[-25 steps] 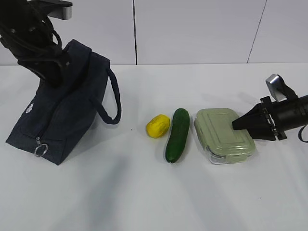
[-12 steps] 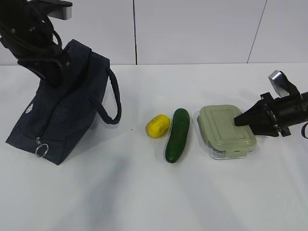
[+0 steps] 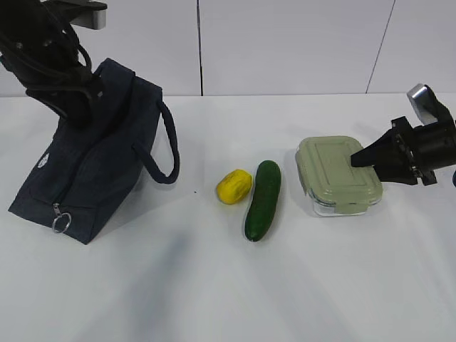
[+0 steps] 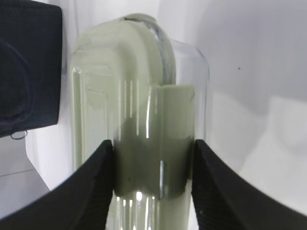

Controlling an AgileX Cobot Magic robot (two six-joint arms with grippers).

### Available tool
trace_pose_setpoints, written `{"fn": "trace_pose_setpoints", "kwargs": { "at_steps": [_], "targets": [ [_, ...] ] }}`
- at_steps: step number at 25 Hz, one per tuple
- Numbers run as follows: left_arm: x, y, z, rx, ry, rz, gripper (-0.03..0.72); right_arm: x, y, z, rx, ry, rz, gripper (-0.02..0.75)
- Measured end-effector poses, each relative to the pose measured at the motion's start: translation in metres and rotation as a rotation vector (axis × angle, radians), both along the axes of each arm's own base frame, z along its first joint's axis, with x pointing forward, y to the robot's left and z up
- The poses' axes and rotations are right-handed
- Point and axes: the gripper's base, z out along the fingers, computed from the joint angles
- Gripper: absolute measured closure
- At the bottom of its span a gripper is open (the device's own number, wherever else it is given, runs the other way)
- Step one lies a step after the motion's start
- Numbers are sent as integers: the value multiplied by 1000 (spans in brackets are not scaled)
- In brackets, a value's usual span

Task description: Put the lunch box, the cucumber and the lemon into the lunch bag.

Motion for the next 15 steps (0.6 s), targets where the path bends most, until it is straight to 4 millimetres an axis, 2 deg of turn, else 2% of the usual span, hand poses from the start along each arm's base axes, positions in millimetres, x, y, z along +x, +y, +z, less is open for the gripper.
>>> {"fn": "trace_pose_setpoints", "kwargs": {
  "at_steps": [8, 15],
  "targets": [
    [0, 0, -1, 0, 2, 0, 670, 2, 11, 20, 35, -38, -20, 379],
    [0, 0, -1, 1, 3, 0, 670, 6, 37, 37, 78, -68, -3, 379]
  ]
}}
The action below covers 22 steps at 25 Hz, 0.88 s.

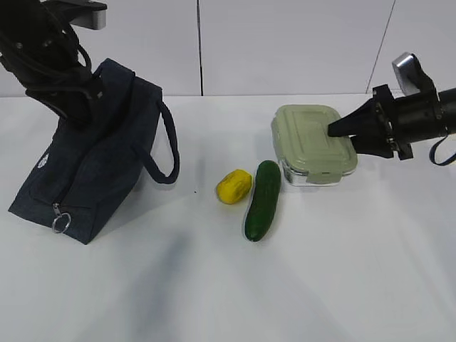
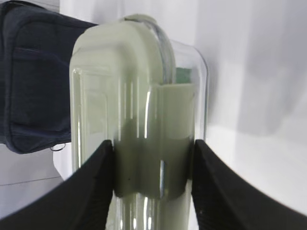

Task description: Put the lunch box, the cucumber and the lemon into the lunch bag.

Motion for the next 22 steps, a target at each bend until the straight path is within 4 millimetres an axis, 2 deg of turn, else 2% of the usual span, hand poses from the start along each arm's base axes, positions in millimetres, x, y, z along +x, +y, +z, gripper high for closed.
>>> {"fn": "trace_pose_setpoints", "kwargs": {
  "at_steps": [11, 18, 22],
  "targets": [
    [-1, 0, 0, 4, 13, -3, 670, 16, 73, 42, 66, -101, 118, 379],
    [-4, -6, 1, -61, 47, -23, 670, 16, 101, 56, 111, -136, 164, 379],
    [-7, -12, 2, -133, 66, -43, 670, 16, 106, 58, 129, -138, 168, 379]
  ]
}}
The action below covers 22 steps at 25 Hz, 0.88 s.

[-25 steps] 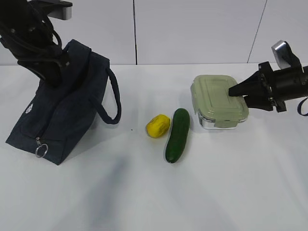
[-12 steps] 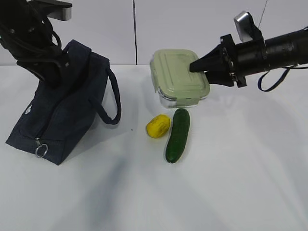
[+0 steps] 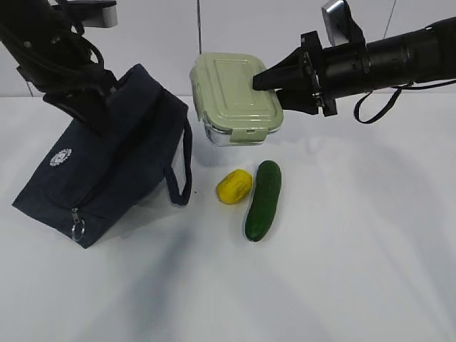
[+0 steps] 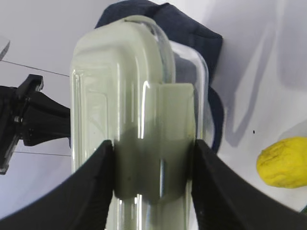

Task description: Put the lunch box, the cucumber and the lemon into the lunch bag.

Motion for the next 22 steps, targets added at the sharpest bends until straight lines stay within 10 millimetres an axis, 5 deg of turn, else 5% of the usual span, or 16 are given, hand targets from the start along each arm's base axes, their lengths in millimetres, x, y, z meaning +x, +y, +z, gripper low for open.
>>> {"fn": "trace_pose_setpoints", "kwargs": {
  "at_steps": [7, 22],
  "targets": [
    [-3, -7, 1, -61, 21, -19, 670, -1, 16, -3, 33, 9, 24, 379],
    [-5, -13, 3, -123, 46, -19, 670, 2, 51, -66, 47, 114, 73, 379]
  ]
}}
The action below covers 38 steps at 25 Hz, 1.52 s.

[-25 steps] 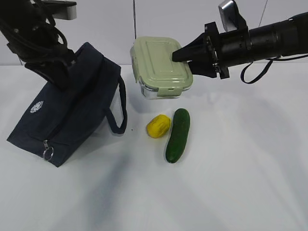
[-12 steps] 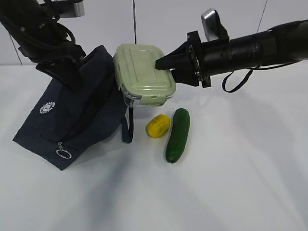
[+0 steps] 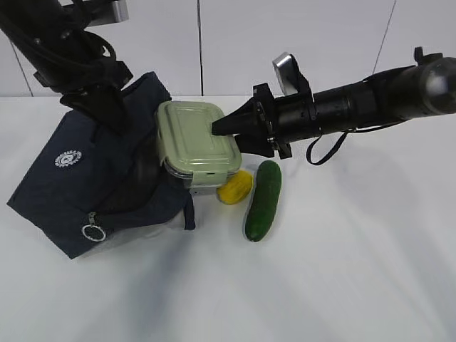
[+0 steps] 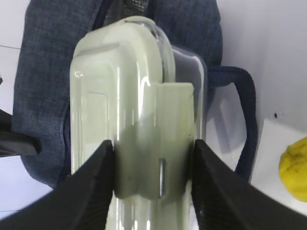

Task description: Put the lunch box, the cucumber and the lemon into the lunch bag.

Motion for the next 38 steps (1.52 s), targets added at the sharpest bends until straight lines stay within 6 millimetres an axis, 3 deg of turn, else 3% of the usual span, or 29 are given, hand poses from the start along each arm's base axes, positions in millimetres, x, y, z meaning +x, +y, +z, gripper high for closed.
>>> {"fn": "trace_pose_setpoints", "kwargs": {
  "at_steps": [7, 24, 29, 38],
  "targets": [
    [0, -1, 1, -15, -2, -4, 670, 2, 6, -12, 6, 23, 3, 379],
    [0, -5, 2, -59, -9, -9, 670, 16, 66, -17, 86, -34, 68, 379],
    [0, -5, 2, -60, -6, -9, 670, 10, 83, -19, 92, -40, 97, 379],
    [0, -5, 2, -58, -14, -25, 670, -2, 114, -41, 90, -14, 159, 379]
  ]
}}
